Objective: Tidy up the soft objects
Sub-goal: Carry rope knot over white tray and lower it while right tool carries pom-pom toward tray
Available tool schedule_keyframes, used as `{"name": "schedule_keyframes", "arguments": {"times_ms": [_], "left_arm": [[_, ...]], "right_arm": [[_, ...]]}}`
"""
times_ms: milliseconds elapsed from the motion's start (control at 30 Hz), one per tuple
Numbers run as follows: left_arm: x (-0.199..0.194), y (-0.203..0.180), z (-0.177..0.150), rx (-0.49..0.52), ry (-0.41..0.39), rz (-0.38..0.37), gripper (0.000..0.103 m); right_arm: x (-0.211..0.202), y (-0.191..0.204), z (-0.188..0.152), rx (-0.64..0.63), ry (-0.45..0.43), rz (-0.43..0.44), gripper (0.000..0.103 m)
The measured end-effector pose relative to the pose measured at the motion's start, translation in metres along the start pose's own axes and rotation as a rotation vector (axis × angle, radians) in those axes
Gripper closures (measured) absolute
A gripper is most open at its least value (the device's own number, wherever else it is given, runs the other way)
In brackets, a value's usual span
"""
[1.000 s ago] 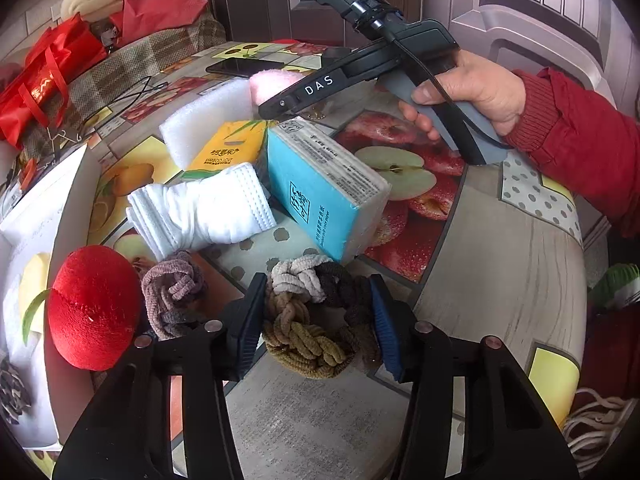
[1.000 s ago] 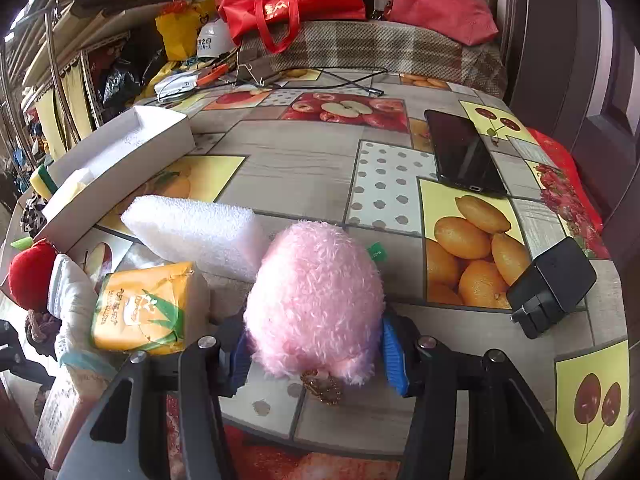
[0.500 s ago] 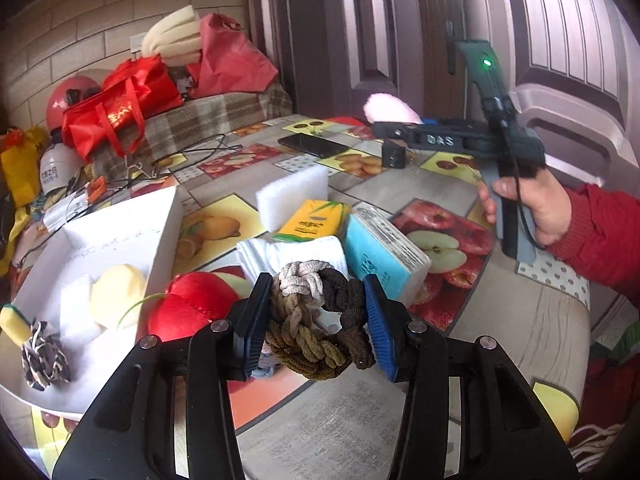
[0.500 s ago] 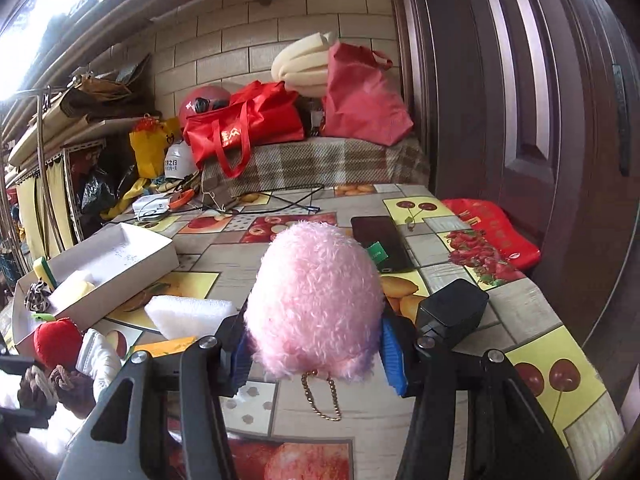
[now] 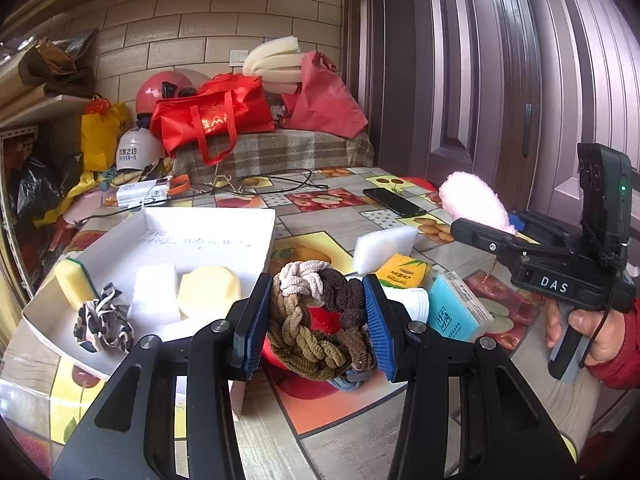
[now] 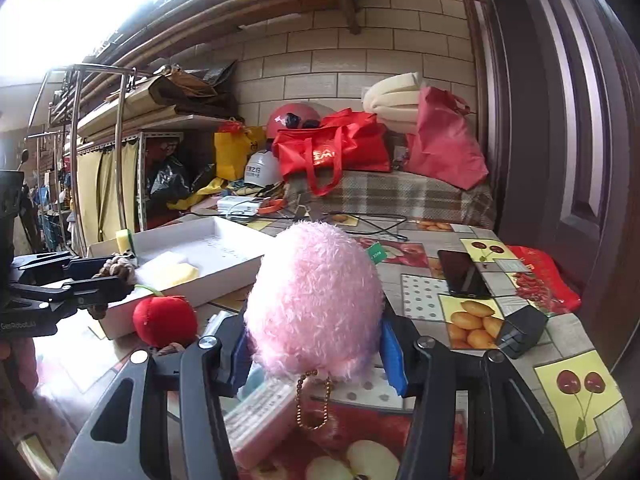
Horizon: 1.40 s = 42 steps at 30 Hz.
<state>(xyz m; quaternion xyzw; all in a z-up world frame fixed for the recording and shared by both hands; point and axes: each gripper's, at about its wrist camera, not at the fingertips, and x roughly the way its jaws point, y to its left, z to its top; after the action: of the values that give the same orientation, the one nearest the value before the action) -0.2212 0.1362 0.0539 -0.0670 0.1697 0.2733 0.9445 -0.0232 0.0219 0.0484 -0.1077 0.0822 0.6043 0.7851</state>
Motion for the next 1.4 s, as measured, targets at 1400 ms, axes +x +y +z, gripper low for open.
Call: {"name": "schedule_keyframes", "arguments": {"times_ms": [1400], "left_arm": [[0.009, 0.177, -0.004, -0.361, -0.055, 0.442, 0.058]], "right_arm": [[0.151, 0.104, 0.03, 0.3, 0.125, 0.337, 0.05]]}}
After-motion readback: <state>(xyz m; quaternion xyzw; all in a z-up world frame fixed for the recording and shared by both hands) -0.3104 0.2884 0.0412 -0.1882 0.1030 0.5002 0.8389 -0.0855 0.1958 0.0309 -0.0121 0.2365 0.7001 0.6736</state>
